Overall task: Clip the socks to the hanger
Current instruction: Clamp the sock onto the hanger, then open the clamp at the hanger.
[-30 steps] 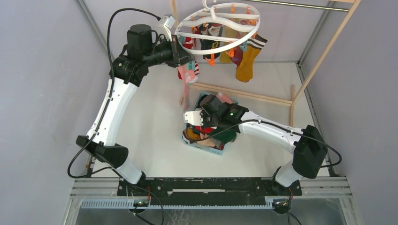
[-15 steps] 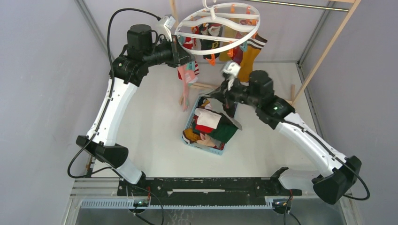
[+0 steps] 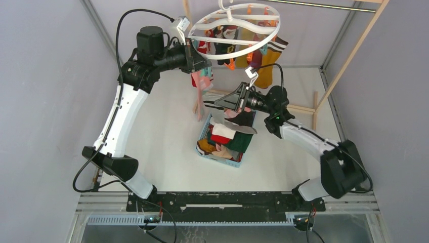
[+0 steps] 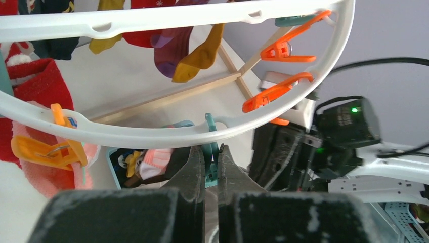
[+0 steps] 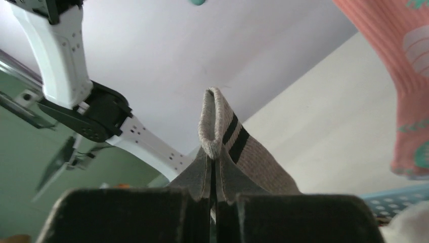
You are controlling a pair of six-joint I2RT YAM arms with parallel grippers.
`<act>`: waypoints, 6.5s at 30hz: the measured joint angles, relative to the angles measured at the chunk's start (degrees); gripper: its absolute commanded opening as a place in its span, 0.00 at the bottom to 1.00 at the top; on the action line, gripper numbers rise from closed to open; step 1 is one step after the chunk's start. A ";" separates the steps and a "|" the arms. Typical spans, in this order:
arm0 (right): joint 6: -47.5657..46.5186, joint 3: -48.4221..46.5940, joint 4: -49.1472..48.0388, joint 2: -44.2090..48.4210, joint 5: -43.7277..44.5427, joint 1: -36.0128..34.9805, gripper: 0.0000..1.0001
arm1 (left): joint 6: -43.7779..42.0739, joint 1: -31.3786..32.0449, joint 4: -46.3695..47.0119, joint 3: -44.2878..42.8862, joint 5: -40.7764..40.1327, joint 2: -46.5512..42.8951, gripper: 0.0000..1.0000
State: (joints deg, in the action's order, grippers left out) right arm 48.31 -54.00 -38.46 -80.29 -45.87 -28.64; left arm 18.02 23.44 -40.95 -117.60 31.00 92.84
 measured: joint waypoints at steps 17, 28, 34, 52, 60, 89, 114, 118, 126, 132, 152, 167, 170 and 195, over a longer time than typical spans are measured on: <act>30.34 0.02 -40.70 -13.97 -0.63 0.90 0.00 | 1.03 -0.28 2.56 0.00 5.70 0.00 0.00; 35.06 -5.97 -43.28 -20.37 0.96 1.11 0.00 | 2.56 -0.61 3.19 0.00 8.11 0.00 0.00; 35.98 -7.50 -43.60 -20.76 1.55 1.55 0.00 | 2.60 -0.90 3.30 0.00 8.90 0.00 0.00; 37.35 -9.18 -44.11 -22.49 2.29 2.45 0.00 | 3.48 -1.09 4.13 0.15 11.47 0.02 0.00; 37.48 -9.81 -44.13 -22.49 1.86 2.69 0.00 | 3.56 -1.11 4.46 0.15 11.67 0.11 0.00; 38.45 -10.19 -44.50 -22.47 -4.44 3.80 0.00 | 3.52 -1.14 4.87 0.28 12.28 0.61 0.00; 39.34 -13.14 -44.52 -22.95 -1.57 3.80 0.00 | 3.43 -1.51 6.16 1.38 15.91 0.94 0.00; 39.01 -13.14 -44.52 -22.95 -0.72 3.80 0.00 | 3.43 -1.51 6.16 1.38 16.09 0.94 0.00; 38.69 -12.94 -44.52 -22.80 -0.11 3.80 0.00 | 3.43 -1.51 6.16 1.49 16.17 0.94 0.07; 37.90 -12.74 -44.52 -22.69 1.51 3.80 0.00 | 3.41 -1.70 6.25 1.68 16.15 0.94 0.17; 37.51 -12.74 -44.52 -22.21 4.11 3.80 0.20 | 3.30 -2.19 4.94 3.08 15.69 0.90 0.75; 36.50 -9.25 -44.50 -19.93 4.92 4.07 0.66 | -0.13 -2.27 4.94 16.81 17.14 -6.45 0.13; 34.95 -5.07 -44.46 -17.53 5.29 5.03 0.79 | -0.42 -2.36 5.68 16.90 16.68 -7.39 0.09; 7.63 -4.13 -23.61 -6.14 7.08 13.31 0.85 | -0.52 -2.95 6.56 19.47 14.16 -12.98 0.04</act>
State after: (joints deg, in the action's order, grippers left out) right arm 55.94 -58.13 -62.06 -86.43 -38.79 -15.33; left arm 17.50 20.49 -34.39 -98.13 45.17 79.85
